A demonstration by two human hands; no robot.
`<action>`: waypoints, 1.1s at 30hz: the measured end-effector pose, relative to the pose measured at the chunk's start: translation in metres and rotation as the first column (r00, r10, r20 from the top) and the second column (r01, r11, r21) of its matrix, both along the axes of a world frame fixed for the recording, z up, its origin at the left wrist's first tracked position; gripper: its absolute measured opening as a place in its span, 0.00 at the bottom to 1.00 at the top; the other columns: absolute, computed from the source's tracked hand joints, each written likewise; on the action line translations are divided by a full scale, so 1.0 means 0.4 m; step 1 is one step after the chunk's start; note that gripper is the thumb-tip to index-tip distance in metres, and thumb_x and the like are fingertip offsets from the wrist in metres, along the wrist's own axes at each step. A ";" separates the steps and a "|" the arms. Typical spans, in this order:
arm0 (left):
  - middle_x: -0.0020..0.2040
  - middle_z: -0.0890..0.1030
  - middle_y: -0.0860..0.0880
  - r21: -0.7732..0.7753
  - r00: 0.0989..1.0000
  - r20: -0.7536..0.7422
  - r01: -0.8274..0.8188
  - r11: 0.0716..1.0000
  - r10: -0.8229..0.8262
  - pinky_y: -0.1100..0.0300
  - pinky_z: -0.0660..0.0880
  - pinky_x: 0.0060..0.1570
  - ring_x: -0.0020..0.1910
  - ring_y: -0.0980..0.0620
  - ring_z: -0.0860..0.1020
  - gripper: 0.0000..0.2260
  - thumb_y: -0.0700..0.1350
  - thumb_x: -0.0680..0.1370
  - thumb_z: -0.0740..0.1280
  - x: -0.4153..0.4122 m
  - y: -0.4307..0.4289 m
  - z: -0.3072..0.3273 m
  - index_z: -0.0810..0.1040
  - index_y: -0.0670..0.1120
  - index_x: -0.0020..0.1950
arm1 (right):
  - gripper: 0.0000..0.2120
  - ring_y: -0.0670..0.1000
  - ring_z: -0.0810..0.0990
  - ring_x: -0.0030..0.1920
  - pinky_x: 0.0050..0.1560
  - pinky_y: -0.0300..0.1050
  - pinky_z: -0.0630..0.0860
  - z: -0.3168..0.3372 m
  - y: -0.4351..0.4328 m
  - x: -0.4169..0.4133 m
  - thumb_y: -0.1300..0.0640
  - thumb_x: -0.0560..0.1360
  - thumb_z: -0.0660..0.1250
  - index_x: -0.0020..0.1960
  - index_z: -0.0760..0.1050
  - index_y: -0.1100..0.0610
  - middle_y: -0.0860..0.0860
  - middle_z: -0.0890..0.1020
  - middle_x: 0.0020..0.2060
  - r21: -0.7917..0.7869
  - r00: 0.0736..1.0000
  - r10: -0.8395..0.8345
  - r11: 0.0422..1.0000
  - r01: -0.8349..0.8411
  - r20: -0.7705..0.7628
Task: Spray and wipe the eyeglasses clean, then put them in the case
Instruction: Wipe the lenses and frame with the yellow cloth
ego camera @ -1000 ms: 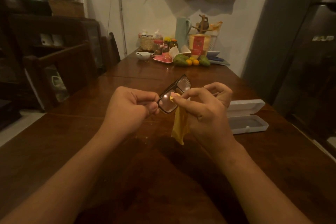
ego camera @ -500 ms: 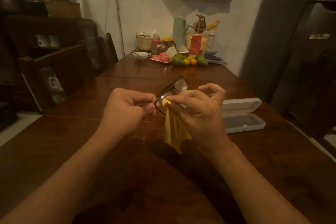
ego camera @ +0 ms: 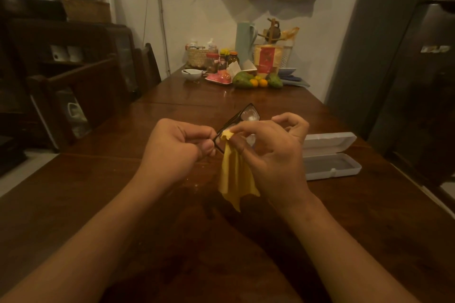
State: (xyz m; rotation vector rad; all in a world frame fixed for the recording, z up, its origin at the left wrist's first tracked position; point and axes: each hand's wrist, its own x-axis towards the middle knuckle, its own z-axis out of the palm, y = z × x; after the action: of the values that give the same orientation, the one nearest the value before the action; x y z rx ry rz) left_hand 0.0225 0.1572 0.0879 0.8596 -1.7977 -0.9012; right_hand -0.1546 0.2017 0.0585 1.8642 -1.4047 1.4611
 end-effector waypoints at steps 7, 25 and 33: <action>0.33 0.83 0.44 -0.011 0.999 0.006 0.032 0.999 -0.032 0.63 0.78 0.40 0.36 0.54 0.81 0.16 0.28 0.73 0.65 0.009 -0.010 -0.004 0.86 0.46 0.38 | 0.11 0.42 0.61 0.57 0.53 0.45 0.61 0.001 0.003 0.006 0.44 0.76 0.68 0.54 0.84 0.45 0.39 0.80 0.48 -0.014 0.999 0.047 0.999 -0.048 -0.017; 0.33 0.82 0.42 -0.003 1.000 0.002 0.021 1.000 -0.021 0.61 0.75 0.41 0.35 0.54 0.78 0.14 0.28 0.73 0.66 -0.004 -0.007 -0.012 0.84 0.45 0.39 | 0.09 0.41 0.62 0.56 0.55 0.52 0.66 -0.015 -0.012 -0.004 0.42 0.74 0.69 0.52 0.82 0.42 0.33 0.80 0.47 0.099 0.982 0.004 0.995 -0.023 0.188; 0.30 0.79 0.44 -0.011 1.000 0.009 0.025 1.000 -0.025 0.61 0.70 0.37 0.34 0.54 0.75 0.14 0.27 0.72 0.65 0.007 -0.006 -0.004 0.84 0.43 0.36 | 0.09 0.39 0.61 0.61 0.55 0.43 0.61 -0.012 -0.014 -0.007 0.42 0.74 0.70 0.52 0.83 0.41 0.36 0.80 0.47 0.055 0.989 0.149 0.987 -0.149 0.010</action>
State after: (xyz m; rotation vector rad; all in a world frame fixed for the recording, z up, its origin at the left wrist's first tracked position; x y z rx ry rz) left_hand 0.0254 0.1550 0.0865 0.8371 -1.8236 -0.9037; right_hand -0.1576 0.1960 0.0538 2.0400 -1.3462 1.5119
